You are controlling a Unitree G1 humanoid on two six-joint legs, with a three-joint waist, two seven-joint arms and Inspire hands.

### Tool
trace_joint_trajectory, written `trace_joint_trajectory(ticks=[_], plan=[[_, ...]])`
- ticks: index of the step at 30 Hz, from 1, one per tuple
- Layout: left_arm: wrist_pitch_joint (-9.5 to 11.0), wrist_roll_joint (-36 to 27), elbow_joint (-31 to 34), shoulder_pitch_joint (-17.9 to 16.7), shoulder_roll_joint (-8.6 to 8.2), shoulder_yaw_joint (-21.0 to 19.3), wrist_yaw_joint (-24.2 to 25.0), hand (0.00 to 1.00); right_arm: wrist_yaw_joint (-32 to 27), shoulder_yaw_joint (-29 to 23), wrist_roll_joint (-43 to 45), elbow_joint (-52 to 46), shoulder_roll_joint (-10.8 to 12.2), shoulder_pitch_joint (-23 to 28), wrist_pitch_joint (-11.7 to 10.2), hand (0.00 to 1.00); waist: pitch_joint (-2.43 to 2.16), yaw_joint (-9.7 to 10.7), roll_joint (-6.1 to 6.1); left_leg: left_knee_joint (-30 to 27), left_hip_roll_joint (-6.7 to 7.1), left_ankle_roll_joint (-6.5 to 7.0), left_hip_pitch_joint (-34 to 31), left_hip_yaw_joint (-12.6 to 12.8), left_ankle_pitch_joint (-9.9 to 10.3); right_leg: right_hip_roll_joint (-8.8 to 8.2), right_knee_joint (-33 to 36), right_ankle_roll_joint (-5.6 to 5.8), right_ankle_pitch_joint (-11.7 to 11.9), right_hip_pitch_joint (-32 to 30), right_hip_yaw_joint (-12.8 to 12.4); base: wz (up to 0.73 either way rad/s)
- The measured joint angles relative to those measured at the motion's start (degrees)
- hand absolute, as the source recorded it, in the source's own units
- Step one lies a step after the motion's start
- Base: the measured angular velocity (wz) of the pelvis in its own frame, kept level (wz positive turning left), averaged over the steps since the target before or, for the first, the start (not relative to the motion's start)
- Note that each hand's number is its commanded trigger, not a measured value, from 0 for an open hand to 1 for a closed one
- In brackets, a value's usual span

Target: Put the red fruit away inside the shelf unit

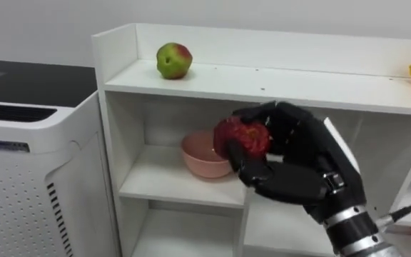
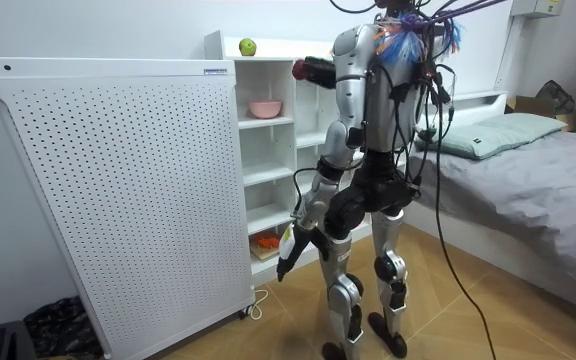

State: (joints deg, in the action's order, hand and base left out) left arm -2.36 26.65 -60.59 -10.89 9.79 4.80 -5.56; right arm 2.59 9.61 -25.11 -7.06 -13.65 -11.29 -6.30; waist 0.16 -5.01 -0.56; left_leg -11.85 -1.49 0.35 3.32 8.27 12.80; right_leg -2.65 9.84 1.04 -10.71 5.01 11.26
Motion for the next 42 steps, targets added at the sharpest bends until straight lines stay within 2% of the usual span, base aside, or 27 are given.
trace_joint_trajectory(ticks=[4, 8, 11, 14, 18, 21, 25, 27, 29, 31, 35, 38, 40, 42], plan=[[0.23, -1.59, -2.32, 2.35, -0.54, 0.85, -1.65, 0.0, 0.2, 1.67, -6.3, 12.32, 1.41, 0.07, -0.22, 1.0, -0.17, -0.15, 0.61, -0.01, 0.01, 0.02, -1.69, 0.1, -0.37, -0.07, 0.33, -0.1, 0.11, -1.92, -0.1, -0.01], [0.4, -5.35, -2.66, 3.98, -0.87, 1.87, -2.44, 0.0, 0.04, 1.64, -10.98, 20.94, 3.94, 0.05, 0.06, 1.0, 0.01, -0.02, 0.68, -0.84, 0.09, 0.24, -4.91, -0.13, -0.64, -0.36, 1.09, -0.16, 0.19, -5.05, 0.19, 0.03], [1.69, -11.44, -3.79, 5.37, -1.59, 2.29, -4.08, 0.0, 0.05, 1.64, -13.49, 27.14, 5.12, 0.05, 0.0, 1.0, 0.26, -0.07, 0.99, -1.46, 0.13, 0.34, -7.1, -0.56, -0.7, -0.59, 1.43, -0.14, 0.29, -6.81, 1.2, 0.08], [2.5, -13.07, -3.9, 6.69, -2.04, 2.35, -4.35, 0.0, -0.09, 1.35, -16.95, 28.91, 5.02, -0.26, 0.0, 1.0, 0.72, -0.03, 1.64, -1.75, 0.13, 0.68, -10.55, -0.88, -1.29, -1.29, 3.36, -0.14, 0.28, -10.74, 2.9, 0.06], [2.84, -18.42, -4.34, 8.32, -2.23, 3.4, -3.9, 0.0, -0.68, -0.34, -18.09, 38.17, 5.11, -5.29, -0.28, 1.0, 1.71, 0.15, 2.93, -2.53, 0.44, 1.25, -14.5, -0.89, -2.03, -2.35, 7.26, -0.14, 0.19, -16.12, 3.11, 0.03], [3.79, -21.57, -4.82, 8.58, -2.24, 3.46, -4.18, 0.0, -1.97, -2.11, -19.28, 40.99, 5.57, -5.91, -0.2, 1.0, 1.86, -0.25, 2.95, -3.91, 0.83, 1.62, -18.29, -0.65, -2.25, -3.35, 11.05, -0.17, -0.23, -21.12, 3.02, 0.0], [3.9, -25.48, -5.06, 8.97, -2.5, 4.17, -5.03, 0.0, -2.63, -4.88, -25.88, 45.34, 5.49, -7.23, -0.01, 1.0, 1.99, -0.1, 2.84, -6.52, 2.36, 2.06, -23.36, -0.3, -2.51, -5.9, 16.99, 0.04, -1.99, -27.8, 2.46, 0.04], [3.92, -27.18, -5.12, 9.14, -2.47, 4.52, -5.23, 0.0, -3.08, -5.48, -30.78, 47.16, 5.49, -8.47, 0.08, 1.0, 2.11, -0.25, 2.88, -8.53, 2.44, 2.16, -26.09, 0.31, -2.45, -6.48, 18.85, -0.03, -2.2, -30.58, 2.17, -0.04], [3.89, -27.22, -5.1, 9.2, -2.47, 4.63, -5.38, 0.0, -3.46, -5.97, -35.22, 49.18, 5.43, -10.19, 0.12, 1.0, 2.3, -0.29, 2.97, -10.5, 2.34, 2.57, -28.63, 0.72, -2.19, -6.56, 20.36, -0.3, -2.58, -33.05, 1.54, -0.03], [3.78, -27.22, -4.9, 9.35, -2.17, 6.04, -5.84, 0.0, -4.46, -6.1, -40.45, 49.72, 4.97, -12.1, 0.12, 1.0, 2.77, -0.3, 3.16, -13.47, 2.23, 2.89, -32.67, 0.77, -1.91, -7.0, 23.22, -0.97, -3.16, -37.07, 1.39, 0.02], [2.91, -27.21, -4.8, 9.39, -2.07, 8.73, -7.74, 0.0, -5.75, -6.61, -47.44, 49.93, 4.35, -14.24, 0.1, 1.0, 3.1, -1.01, 3.18, -17.35, 2.13, 2.79, -38.74, 0.64, -1.69, -7.24, 27.4, -1.96, -4.13, -43.23, -0.03, 0.04], [2.41, -27.17, -4.55, 9.35, -2.1, 9.2, -7.95, 0.0, -5.8, -7.18, -53.44, 51.25, 2.8, -16.93, 0.11, 1.0, 3.21, -2.2, 2.92, -19.91, 1.89, 2.57, -43.16, 0.92, -1.83, -7.88, 30.55, -2.6, -4.67, -47.89, -0.26, 0.09], [1.78, -27.2, -4.0, 9.37, -2.05, 10.35, -8.37, 0.0, -5.68, -7.38, -57.32, 54.11, 0.7, -20.47, 0.09, 1.0, 3.19, -3.05, 2.76, -21.85, 1.85, 2.38, -46.58, 0.87, -2.0, -8.5, 32.71, -3.15, -4.83, -51.21, 0.01, 0.13], [1.43, -27.22, -3.43, 9.14, -1.87, 11.89, -9.01, 0.0, -5.64, -8.17, -59.96, 56.39, -0.36, -22.84, 0.14, 1.0, 3.14, -3.37, 2.48, -23.1, 1.76, 2.3, -48.44, 0.75, -2.09, -8.7, 34.04, -3.55, -5.03, -52.95, 0.21, 0.13]])
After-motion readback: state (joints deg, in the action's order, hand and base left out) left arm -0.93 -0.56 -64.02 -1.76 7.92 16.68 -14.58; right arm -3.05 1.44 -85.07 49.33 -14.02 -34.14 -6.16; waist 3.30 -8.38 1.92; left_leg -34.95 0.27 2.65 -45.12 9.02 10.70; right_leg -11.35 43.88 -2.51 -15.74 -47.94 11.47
